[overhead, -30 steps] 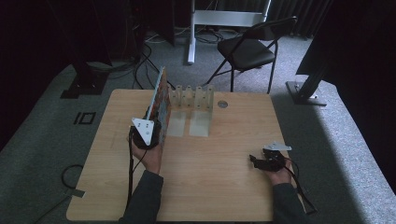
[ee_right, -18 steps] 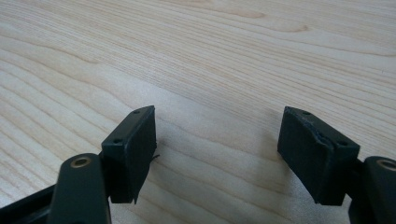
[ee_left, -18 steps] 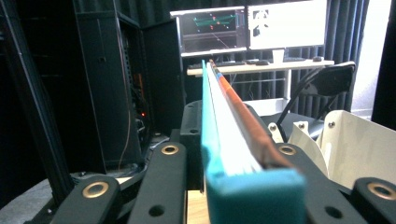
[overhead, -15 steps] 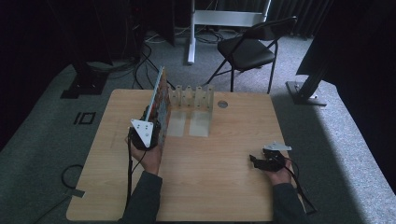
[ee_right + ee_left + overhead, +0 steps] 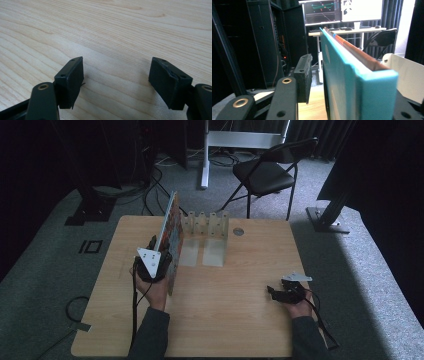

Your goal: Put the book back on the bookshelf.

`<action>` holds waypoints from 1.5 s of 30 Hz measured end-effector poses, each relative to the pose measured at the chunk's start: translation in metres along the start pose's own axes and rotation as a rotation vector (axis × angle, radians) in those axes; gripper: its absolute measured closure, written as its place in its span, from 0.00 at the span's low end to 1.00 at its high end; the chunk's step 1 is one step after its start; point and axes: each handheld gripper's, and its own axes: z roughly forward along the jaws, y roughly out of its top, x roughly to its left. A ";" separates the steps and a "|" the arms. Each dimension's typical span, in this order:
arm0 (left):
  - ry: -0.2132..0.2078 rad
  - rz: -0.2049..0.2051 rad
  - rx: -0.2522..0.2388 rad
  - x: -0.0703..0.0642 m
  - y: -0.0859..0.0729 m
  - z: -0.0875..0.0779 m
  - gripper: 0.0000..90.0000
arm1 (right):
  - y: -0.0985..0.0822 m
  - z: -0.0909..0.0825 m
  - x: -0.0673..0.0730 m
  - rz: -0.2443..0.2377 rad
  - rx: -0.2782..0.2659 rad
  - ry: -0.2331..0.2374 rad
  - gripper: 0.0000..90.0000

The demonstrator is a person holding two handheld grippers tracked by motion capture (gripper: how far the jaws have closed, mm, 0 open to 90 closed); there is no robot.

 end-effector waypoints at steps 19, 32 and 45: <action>-0.071 -0.019 0.039 0.007 0.000 -0.013 0.59 | 0.000 0.000 0.000 0.001 0.000 0.000 0.31; -0.105 0.013 0.081 0.009 -0.005 -0.024 0.57 | 0.000 0.000 0.000 0.000 0.000 0.000 0.31; -0.158 0.076 0.131 0.016 -0.007 -0.036 0.56 | 0.000 0.000 0.000 0.001 0.000 0.000 0.31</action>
